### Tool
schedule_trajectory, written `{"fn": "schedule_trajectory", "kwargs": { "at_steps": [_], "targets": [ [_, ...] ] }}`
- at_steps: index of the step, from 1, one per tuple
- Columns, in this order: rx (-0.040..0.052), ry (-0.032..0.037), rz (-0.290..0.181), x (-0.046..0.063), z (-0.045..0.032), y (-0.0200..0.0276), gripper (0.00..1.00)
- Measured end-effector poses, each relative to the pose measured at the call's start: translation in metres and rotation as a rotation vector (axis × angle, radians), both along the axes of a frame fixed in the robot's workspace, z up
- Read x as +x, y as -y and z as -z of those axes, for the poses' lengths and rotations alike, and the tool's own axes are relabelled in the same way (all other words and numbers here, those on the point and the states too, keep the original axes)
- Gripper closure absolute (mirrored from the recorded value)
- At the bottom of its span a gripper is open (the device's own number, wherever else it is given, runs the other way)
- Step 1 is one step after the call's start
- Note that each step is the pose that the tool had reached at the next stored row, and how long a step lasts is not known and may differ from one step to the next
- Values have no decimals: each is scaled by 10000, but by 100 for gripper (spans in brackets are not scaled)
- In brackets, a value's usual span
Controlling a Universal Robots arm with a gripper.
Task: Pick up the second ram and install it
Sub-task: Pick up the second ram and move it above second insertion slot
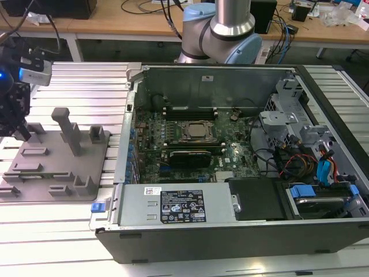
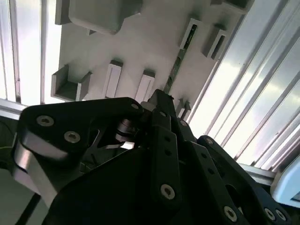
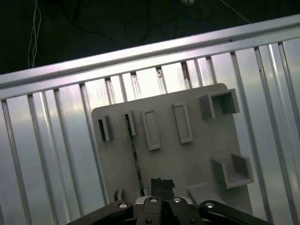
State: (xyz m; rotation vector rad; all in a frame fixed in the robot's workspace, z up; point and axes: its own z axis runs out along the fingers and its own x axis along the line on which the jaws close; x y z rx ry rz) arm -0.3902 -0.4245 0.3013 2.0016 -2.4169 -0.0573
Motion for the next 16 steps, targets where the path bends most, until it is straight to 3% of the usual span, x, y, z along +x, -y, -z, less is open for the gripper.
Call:
{"fn": "schedule_trajectory", "kwargs": {
  "at_steps": [4,16],
  "targets": [
    [-2,0,-951,-1,7,0,92],
    [-7,23,-953,-94,104,10,92]
  ]
}}
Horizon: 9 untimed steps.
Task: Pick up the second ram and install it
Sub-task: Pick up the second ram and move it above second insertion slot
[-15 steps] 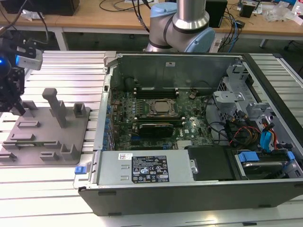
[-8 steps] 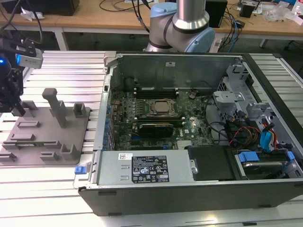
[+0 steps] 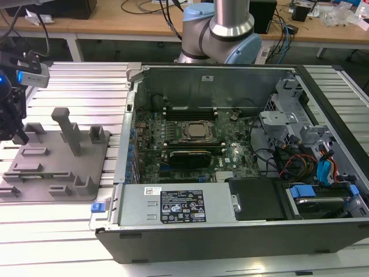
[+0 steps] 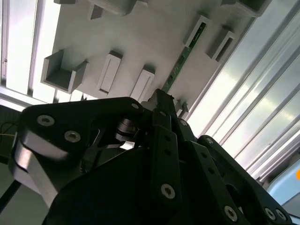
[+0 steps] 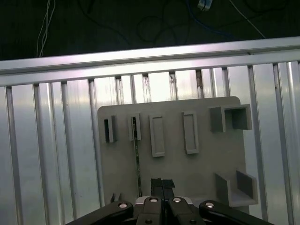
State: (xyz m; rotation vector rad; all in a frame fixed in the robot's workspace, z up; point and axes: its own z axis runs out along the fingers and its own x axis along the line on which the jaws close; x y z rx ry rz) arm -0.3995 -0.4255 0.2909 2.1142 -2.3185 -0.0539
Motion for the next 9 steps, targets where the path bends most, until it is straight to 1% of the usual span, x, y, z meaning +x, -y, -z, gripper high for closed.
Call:
{"fn": "schedule_trajectory", "kwargs": {
  "at_steps": [9],
  "targets": [
    [0,1,0,-72,23,0,92]
  ]
}}
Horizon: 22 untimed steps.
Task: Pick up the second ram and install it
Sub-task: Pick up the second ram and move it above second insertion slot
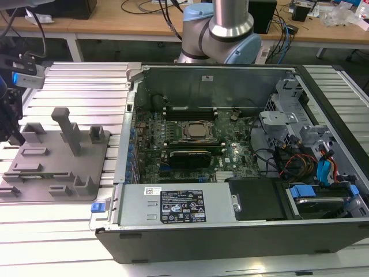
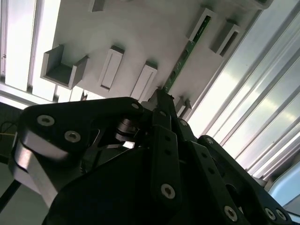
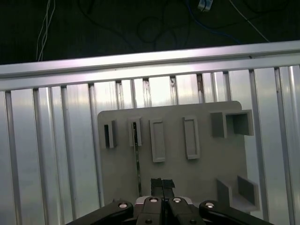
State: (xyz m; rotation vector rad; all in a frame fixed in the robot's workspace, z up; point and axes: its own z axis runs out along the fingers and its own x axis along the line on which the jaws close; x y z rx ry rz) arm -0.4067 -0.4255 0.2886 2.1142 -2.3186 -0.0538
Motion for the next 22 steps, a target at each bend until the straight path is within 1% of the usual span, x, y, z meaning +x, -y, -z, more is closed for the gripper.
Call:
{"fn": "schedule_trajectory", "kwargs": {
  "at_steps": [4,8,10,15,17,18,20,22],
  "targets": [
    [-1,-1,0,-33,6,0,92],
    [-2,-3,-3,-51,32,5,92],
    [0,0,-12,-52,68,24,92],
    [1,1,-29,-54,132,59,92],
    [19,-1,-88,-67,225,144,92],
    [27,-1,-116,-69,251,165,92],
    [42,-2,-200,-71,336,208,92],
    [44,9,-224,-74,393,229,92]
  ]
}}
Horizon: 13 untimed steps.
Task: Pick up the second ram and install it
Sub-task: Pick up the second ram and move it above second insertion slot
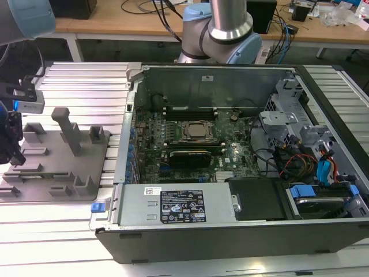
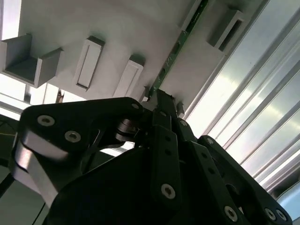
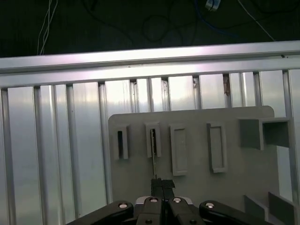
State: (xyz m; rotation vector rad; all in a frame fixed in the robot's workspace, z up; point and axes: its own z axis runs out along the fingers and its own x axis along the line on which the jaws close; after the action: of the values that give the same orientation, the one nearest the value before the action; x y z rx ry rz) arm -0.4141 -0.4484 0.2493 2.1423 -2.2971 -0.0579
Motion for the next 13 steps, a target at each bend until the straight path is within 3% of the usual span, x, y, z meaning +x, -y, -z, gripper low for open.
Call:
{"fn": "schedule_trajectory", "kwargs": {
  "at_steps": [3,8,11,13],
  "targets": [
    [-1,6,-76,-2,63,28,92],
    [-1,8,-186,54,131,33,92],
    [17,11,-645,58,184,33,92],
    [17,11,-679,58,231,33,92]
  ]
}}
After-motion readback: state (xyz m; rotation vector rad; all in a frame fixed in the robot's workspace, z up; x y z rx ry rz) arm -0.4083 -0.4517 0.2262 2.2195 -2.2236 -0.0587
